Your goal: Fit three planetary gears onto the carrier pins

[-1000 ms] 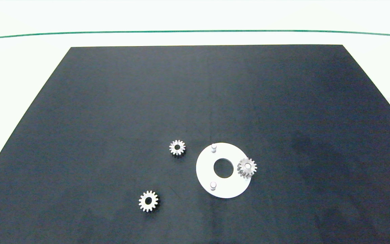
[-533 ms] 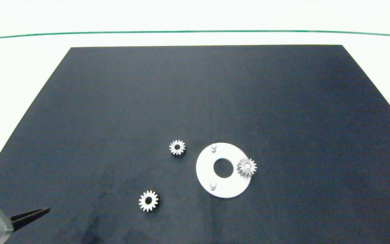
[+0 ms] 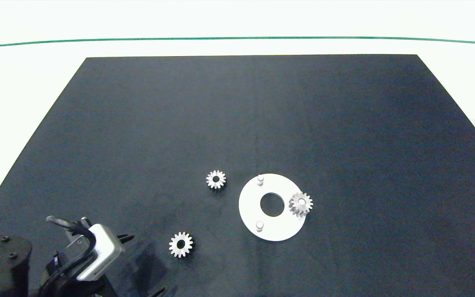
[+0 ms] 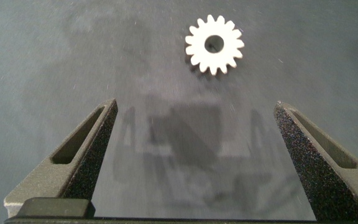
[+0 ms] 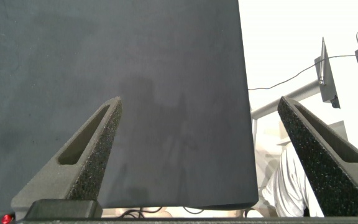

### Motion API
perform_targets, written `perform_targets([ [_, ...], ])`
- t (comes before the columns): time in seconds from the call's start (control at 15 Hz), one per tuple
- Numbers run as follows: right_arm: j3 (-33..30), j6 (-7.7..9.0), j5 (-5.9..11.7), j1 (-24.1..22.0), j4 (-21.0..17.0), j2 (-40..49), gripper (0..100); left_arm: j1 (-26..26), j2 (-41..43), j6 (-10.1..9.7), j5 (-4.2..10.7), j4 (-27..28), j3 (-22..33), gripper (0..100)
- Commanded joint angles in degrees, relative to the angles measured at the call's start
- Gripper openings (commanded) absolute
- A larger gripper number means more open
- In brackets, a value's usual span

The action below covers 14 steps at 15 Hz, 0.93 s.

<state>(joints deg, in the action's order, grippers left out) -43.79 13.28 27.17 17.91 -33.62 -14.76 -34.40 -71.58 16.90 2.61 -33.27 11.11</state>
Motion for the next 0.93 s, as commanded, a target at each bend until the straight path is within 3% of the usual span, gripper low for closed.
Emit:
perform_targets([
  [0.07,0.02,0.08,0.16,0.11,-0.22,0.0,100,-1.46,-7.69,0.24,1.7,-4.09,0.41,100],
  [0.53,0.11,0.17,0.16,0.11,-0.22,-0.53,100,-3.3,-13.41,-0.37,2.49,-8.66,2.61,100],
  [0.93,0.02,0.08,0.16,0.2,-0.22,-0.27,100,-3.22,-13.85,-0.64,2.75,-9.27,3.92,90],
])
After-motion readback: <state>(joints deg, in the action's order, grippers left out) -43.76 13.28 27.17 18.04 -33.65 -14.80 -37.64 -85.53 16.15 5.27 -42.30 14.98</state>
